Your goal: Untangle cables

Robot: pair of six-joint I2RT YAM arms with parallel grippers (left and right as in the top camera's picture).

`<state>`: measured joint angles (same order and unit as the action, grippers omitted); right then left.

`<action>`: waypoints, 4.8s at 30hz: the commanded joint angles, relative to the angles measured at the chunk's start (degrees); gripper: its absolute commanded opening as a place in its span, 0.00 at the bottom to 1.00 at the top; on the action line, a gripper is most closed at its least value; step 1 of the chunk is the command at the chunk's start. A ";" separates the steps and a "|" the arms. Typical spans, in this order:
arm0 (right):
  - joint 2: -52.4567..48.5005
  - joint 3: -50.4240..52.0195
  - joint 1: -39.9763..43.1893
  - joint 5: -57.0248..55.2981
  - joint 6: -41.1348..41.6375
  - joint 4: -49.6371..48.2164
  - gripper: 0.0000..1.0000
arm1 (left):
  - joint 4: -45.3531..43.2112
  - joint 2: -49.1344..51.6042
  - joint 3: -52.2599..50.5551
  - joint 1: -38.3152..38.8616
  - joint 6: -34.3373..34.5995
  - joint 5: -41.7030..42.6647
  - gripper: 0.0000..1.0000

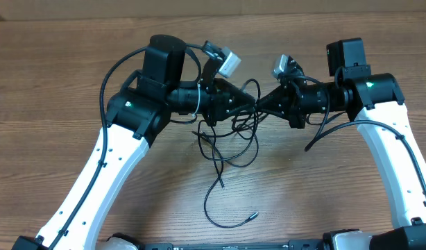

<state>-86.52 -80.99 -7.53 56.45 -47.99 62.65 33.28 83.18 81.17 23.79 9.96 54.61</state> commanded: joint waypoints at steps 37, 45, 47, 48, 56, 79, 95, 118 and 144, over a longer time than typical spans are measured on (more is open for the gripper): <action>-0.28 -0.39 0.09 -0.15 8.50 -4.02 0.67 | -4.17 -1.16 0.74 -2.12 8.87 -1.22 0.04; -0.28 -0.39 0.09 -0.17 8.48 -2.56 0.57 | -8.22 -1.07 0.74 -0.48 13.94 -4.39 0.04; -0.28 -0.39 0.09 -0.15 8.48 -2.56 0.46 | -8.68 -1.07 0.74 -0.09 14.10 -4.52 0.04; -0.28 -0.39 0.09 -0.15 8.48 -2.56 0.41 | -8.63 -1.05 0.74 0.00 14.10 -5.09 0.04; -0.28 -0.39 0.09 -0.20 8.48 -2.71 0.41 | -9.18 -1.05 0.74 1.01 15.89 -7.21 0.04; -0.28 -0.39 0.11 -16.55 20.35 -11.56 1.00 | -11.93 -1.05 0.74 1.01 3.37 9.53 0.05; -1.16 -0.39 0.17 -34.86 49.59 -14.43 1.00 | -12.61 -1.05 0.74 0.87 1.60 12.28 0.04; -1.16 -0.39 0.09 8.66 13.46 -5.14 1.00 | -10.01 -1.05 0.74 -4.66 -2.47 9.09 0.04; -1.27 -0.39 -4.46 9.57 -1.36 4.66 0.29 | -19.93 -1.07 0.74 -9.53 5.62 16.74 0.04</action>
<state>-87.39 -80.99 -11.66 66.78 -48.71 66.72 14.96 83.05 81.10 14.48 13.43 70.35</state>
